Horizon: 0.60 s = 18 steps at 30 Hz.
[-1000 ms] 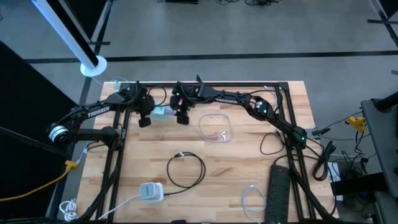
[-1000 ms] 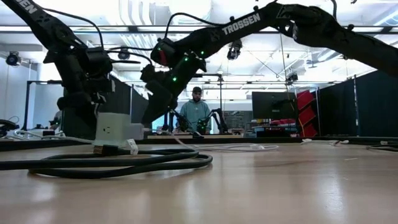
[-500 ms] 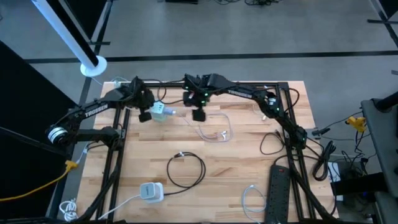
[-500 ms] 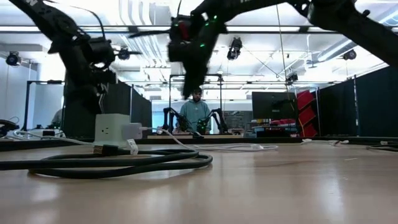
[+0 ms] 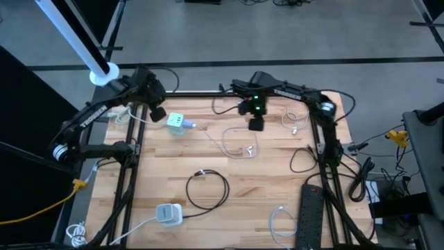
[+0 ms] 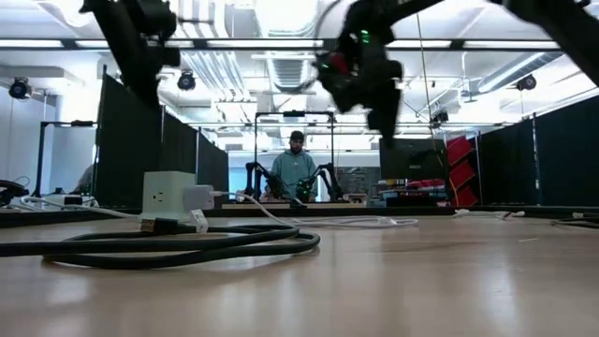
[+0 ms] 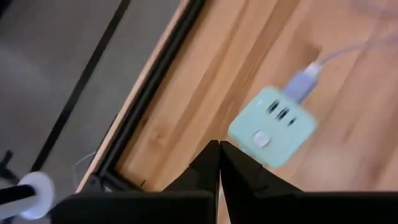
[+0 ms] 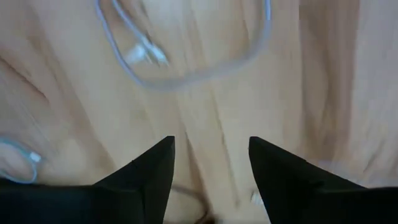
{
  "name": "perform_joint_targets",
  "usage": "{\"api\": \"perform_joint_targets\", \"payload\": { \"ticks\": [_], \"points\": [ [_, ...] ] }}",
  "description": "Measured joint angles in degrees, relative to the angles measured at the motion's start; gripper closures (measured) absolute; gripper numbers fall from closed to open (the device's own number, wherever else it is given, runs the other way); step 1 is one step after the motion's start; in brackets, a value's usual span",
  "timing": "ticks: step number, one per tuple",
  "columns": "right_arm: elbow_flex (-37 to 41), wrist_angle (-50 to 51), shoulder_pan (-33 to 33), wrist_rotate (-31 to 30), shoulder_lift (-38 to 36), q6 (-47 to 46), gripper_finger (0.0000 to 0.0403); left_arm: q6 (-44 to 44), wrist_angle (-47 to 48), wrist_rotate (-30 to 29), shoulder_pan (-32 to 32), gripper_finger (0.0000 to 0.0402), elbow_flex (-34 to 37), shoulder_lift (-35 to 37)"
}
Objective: Insert USB
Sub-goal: Insert the white USB cable into the black outlet extension
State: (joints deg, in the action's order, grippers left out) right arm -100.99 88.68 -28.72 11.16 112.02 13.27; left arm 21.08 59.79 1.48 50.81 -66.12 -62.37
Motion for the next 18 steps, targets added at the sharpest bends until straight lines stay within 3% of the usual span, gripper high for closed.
{"api": "perform_joint_targets", "payload": {
  "ticks": [3, 9, 18],
  "points": [
    [9.99, -3.34, -1.51, -2.35, -6.27, -8.35, 0.0225, -3.63, -1.03, 2.09, 0.02, 0.0401, -1.88, 1.93],
    [28.45, -10.63, -3.29, -3.84, -16.66, -33.99, 0.0242, -10.47, -8.91, 7.57, 0.00, 0.0401, -2.15, 4.45],
    [45.62, -23.02, -7.66, -4.22, -22.86, -53.45, 0.0237, -12.22, -14.29, 17.55, -0.09, 0.0401, -1.59, 4.18]
  ]
}}
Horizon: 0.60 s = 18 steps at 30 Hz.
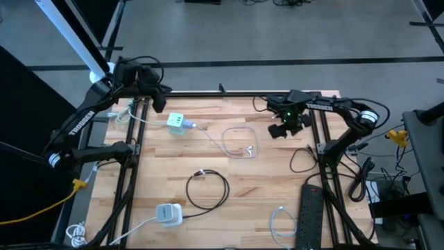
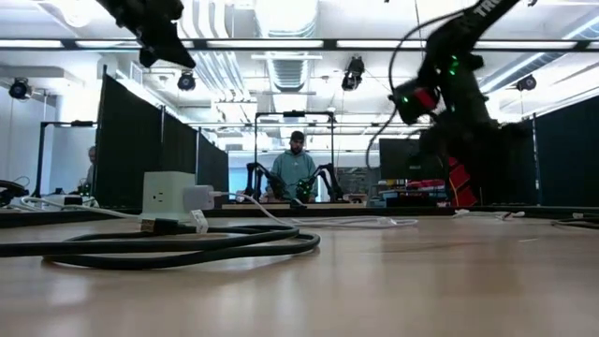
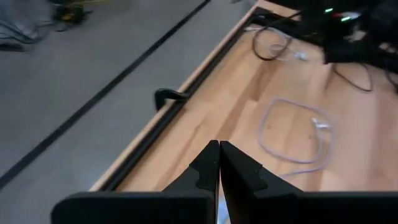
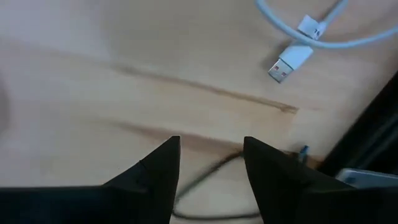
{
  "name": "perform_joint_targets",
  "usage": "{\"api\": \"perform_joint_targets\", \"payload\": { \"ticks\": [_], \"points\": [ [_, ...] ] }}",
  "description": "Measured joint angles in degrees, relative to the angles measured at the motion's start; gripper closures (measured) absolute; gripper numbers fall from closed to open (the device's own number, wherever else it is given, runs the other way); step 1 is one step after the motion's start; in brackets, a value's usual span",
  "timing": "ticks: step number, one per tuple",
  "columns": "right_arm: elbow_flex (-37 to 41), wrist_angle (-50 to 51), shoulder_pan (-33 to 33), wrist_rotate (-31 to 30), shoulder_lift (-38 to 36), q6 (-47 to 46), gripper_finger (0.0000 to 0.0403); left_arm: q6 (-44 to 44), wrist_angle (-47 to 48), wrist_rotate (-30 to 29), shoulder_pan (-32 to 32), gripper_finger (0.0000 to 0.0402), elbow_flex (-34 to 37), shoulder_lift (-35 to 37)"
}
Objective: Insert USB
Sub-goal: Insert the white USB cable into the black outlet extension
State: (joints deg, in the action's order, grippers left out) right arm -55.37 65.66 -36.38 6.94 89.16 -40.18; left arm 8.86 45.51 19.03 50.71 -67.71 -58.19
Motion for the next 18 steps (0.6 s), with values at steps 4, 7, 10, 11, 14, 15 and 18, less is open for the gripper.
{"api": "perform_joint_targets", "payload": {
  "ticks": [4, 7, 10, 11, 14, 15, 18],
  "points": [
    [1.83, -1.15, -1.86, -5.44, 0.00, -6.11, 0.0217, 0.01, 1.05, 0.06, -0.37, 0.0402, 1.00, 0.12],
    [2.07, -1.52, -2.99, -7.10, 0.07, -7.52, 0.0203, 0.05, 2.57, 0.09, -0.46, 0.0402, 1.93, 0.68],
    [2.23, -2.03, -4.75, -9.55, 0.07, -8.62, 0.0194, 0.84, 3.84, 0.82, -0.54, 0.0402, 2.26, 0.98],
    [2.55, -2.53, -5.48, -9.99, 0.14, -9.14, 0.0192, 1.13, 4.68, 1.04, -0.54, 0.0402, 2.33, 1.06],
    [4.26, -4.52, -8.20, -9.46, 0.58, -9.15, 0.0191, 1.16, 5.36, 1.11, -0.54, 0.0402, 2.39, 1.19],
    [4.97, -5.54, -9.07, -9.19, 0.65, -9.41, 0.0192, 1.19, 5.74, 1.12, -0.54, 0.0402, 2.39, 1.25],
    [7.03, -9.52, -10.88, -8.43, 0.75, -10.39, 0.0200, 1.20, 6.26, 1.11, -0.54, 0.0402, 2.39, 1.36]
  ]
}}
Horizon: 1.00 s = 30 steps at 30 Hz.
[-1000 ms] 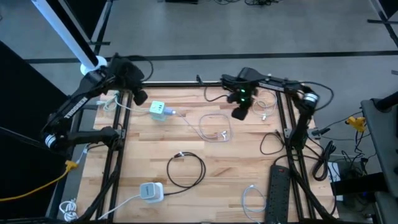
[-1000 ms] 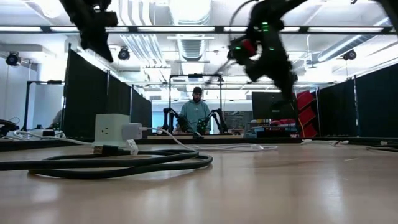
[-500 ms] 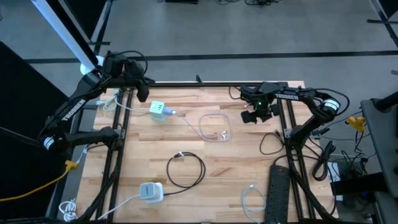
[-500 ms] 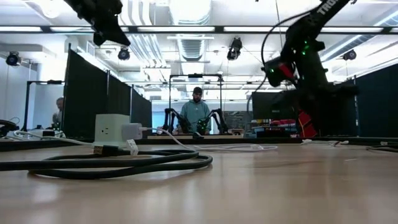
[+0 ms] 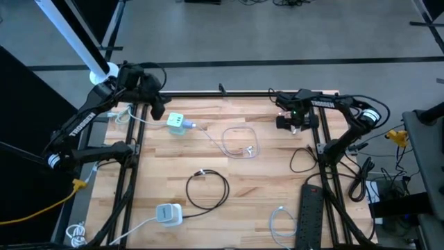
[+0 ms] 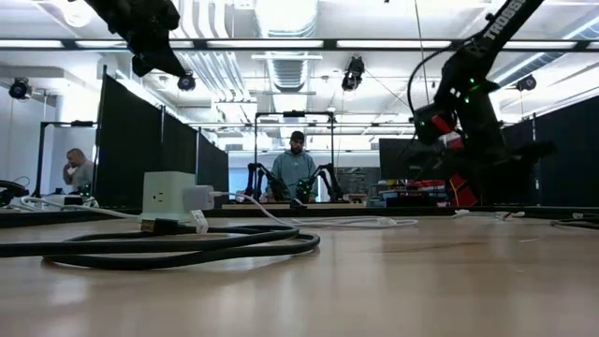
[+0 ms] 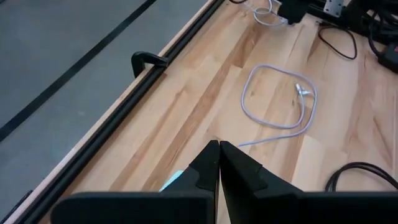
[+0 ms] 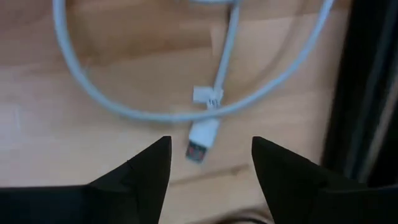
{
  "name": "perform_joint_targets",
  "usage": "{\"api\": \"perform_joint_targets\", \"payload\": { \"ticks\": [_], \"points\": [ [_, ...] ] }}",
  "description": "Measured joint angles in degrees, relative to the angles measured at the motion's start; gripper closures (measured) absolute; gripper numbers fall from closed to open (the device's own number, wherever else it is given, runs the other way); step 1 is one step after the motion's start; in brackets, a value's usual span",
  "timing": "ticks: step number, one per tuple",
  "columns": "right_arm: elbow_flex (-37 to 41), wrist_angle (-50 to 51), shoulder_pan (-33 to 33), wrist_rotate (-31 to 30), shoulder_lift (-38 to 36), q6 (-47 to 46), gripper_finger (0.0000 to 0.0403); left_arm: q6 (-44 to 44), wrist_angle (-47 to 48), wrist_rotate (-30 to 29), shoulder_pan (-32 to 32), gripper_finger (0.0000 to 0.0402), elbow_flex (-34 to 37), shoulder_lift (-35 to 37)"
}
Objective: Insert USB
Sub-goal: Insert the white USB cable into the black outlet extension
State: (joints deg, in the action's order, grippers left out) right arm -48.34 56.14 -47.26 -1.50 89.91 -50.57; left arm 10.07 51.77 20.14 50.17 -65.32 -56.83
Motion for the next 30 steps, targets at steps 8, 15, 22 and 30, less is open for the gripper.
{"api": "perform_joint_targets", "payload": {
  "ticks": [8, 15, 22, 30],
  "points": [
    [1.19, -5.27, -1.14, 1.91, 1.86, -3.91, 0.0253, -0.04, 0.94, 0.00, 0.00, 0.0402, 0.00, 0.48],
    [1.25, -7.50, -0.98, 2.97, 3.01, -1.68, 0.0341, -0.24, 0.98, 0.00, 0.00, 0.0402, 0.00, 0.48],
    [-1.98, -6.74, 0.29, 2.31, -2.83, 5.25, 0.0391, 0.53, 0.96, -0.02, -0.03, 0.0402, 0.00, 0.48],
    [-8.09, -7.68, 7.90, 1.39, -13.05, 7.96, 0.0391, 1.89, -1.22, 5.20, -0.11, 0.0402, 0.00, 0.09]
  ]
}}
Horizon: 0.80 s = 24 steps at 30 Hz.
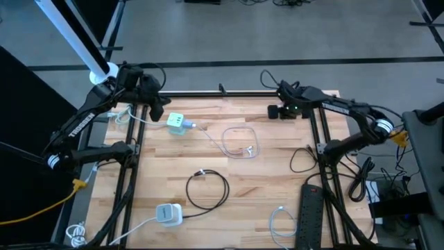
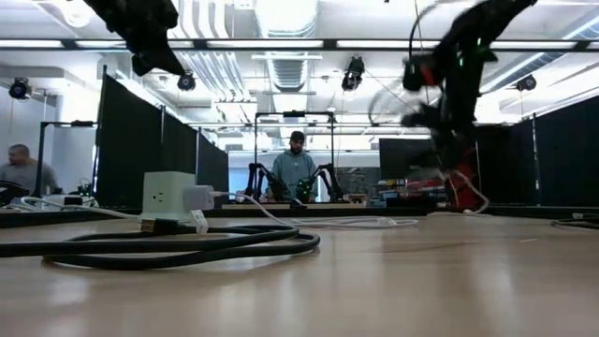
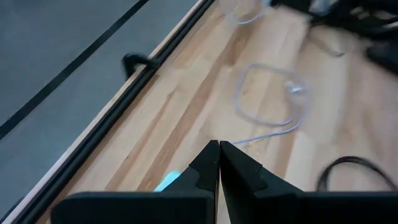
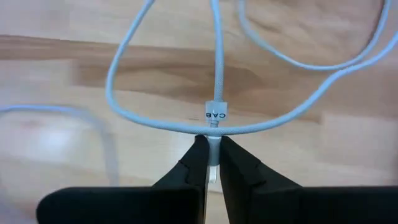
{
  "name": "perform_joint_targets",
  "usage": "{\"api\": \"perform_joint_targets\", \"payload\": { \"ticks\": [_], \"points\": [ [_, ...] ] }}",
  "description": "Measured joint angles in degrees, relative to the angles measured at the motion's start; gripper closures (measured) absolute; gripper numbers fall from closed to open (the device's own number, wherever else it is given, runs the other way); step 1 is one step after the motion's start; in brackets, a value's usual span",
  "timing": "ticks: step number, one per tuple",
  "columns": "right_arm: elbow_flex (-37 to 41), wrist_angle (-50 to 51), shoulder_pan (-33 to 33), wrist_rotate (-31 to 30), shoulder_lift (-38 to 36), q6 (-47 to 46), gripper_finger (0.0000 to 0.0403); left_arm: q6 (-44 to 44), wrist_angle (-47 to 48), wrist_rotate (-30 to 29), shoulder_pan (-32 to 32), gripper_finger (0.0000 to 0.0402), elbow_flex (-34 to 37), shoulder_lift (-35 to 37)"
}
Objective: Insert USB
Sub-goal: Insert the white USB cable into the black outlet extension
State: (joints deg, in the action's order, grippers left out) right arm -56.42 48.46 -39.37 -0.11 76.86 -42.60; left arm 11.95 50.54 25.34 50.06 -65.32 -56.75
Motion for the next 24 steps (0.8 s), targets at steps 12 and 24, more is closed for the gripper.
{"api": "perform_joint_targets", "payload": {
  "ticks": [12, 24],
  "points": [
    [-11.24, -13.73, 16.16, 0.13, -2.78, 11.69, 0.0391, -8.65, -31.83, 22.32, -6.56, 0.0402, 0.00, -3.07],
    [-13.33, -31.99, 25.67, 0.57, -2.71, 36.68, 0.0391, -16.08, -43.09, 17.89, -16.34, 0.0401, 0.00, -9.42]
  ]
}}
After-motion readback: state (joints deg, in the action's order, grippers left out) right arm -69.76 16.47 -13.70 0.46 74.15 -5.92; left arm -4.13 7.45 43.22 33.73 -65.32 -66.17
